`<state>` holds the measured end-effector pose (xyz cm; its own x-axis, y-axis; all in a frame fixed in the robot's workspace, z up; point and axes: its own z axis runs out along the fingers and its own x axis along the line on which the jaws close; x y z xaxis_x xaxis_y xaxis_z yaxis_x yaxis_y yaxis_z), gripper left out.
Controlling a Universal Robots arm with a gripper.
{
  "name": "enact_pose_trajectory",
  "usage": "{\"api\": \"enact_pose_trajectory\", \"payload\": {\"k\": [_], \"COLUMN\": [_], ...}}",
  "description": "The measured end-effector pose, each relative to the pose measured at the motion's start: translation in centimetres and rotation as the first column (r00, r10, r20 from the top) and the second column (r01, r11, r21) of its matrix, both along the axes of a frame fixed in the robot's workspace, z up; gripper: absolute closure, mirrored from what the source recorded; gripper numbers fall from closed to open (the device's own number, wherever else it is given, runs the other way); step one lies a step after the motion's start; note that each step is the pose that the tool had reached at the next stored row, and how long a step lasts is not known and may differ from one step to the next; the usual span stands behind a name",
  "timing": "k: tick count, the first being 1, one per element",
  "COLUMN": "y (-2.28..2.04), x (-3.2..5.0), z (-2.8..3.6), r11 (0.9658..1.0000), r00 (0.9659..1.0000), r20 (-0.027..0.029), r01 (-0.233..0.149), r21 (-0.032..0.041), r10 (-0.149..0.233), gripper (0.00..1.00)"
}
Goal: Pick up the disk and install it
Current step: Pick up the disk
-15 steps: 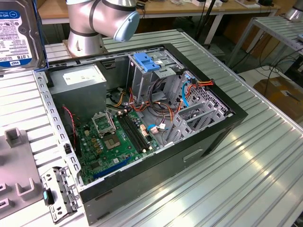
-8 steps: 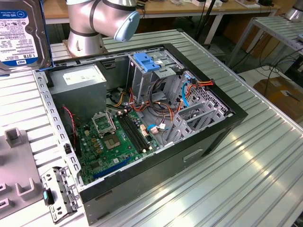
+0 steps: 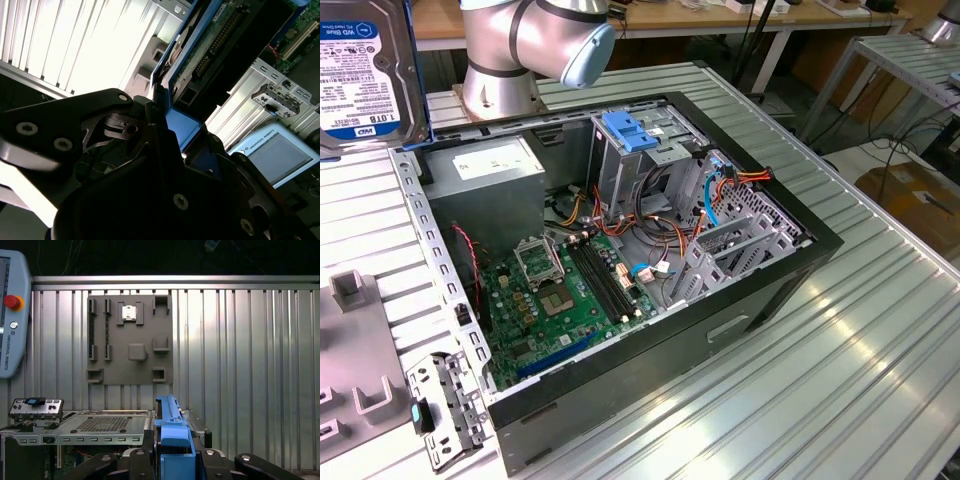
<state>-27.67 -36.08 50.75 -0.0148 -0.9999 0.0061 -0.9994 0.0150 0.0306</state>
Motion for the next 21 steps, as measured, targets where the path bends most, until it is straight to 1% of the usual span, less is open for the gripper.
{"api": "enact_pose_trajectory", "payload": {"k": [7,10,16,18,21], "y": [0.00,-0.18,-0.74,-0.79,-0.79], "x": [0.01,0.01,0.08,0.36,1.90], "z": [0.00,0.00,-0.01,-0.01,-0.01], "r11": [1.0000,1.0000,1.0000,1.0000,1.0000], "r00": [1.0000,1.0000,1.0000,1.0000,1.0000], "r20": [0.0000,0.0000,0.0001,0.0000,0.0000], "r01": [0.000,0.000,0.000,0.000,0.000], "r21": [0.0000,0.0000,0.0001,0.0000,-0.0001], "r10": [0.000,0.000,0.000,0.000,0.000], "gripper": [0.63,0.63,0.63,0.63,0.63]}}
